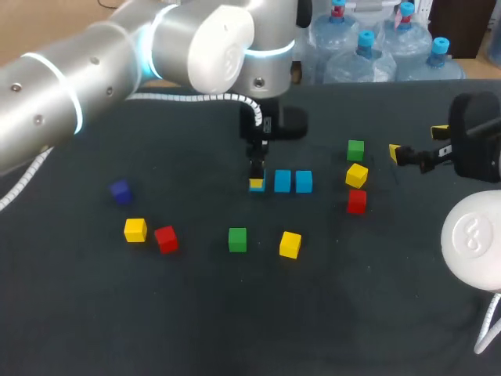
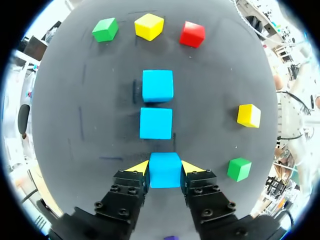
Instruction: Place the blue cubes, place green cubes on the blue cubes, place the yellow cubes on the green cubes, then place the red cubes on the yellow cubes, and place purple cube on the red cubes.
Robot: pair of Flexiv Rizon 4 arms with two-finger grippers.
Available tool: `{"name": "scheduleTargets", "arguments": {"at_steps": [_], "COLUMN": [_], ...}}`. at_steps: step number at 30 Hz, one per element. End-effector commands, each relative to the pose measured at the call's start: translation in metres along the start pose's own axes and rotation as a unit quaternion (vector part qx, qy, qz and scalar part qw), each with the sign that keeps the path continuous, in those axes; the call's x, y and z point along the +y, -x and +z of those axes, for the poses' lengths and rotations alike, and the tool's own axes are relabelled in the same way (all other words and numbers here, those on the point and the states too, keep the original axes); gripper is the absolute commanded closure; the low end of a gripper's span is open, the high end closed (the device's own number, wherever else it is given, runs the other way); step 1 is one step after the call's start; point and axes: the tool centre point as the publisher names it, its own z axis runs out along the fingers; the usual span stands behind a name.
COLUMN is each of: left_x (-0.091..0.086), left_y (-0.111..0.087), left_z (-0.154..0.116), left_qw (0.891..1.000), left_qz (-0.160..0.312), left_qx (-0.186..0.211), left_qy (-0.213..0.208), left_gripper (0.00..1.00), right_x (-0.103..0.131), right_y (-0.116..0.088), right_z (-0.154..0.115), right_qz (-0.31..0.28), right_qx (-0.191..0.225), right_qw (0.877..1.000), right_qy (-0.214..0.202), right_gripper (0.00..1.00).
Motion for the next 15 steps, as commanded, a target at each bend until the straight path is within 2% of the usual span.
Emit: {"name": "scheduleTargets", "arguments": {"at_steps": [1,15], "left_x": [0.0037,0.0056], "left_y": [-0.0032,-0.0004], "left_z": [0.0038,0.0037], "left_qw": [1.0,1.0], "left_qz": [-0.002,-0.004], "left_qx": [-0.012,-0.014], "left_qy": [-0.005,-0.013], "left_gripper": [1.0,1.0], "right_x": [-0.001,-0.001], "right_y": [0.0001,0.0001], "right_z": [-0.0008,-0.0008], "right_qz": [0.0,0.0], "right_qx": [0.0,0.0], "right_qw": [1.0,1.0], "right_qy": [0.002,0.002], "right_gripper": [0.0,0.0]}}
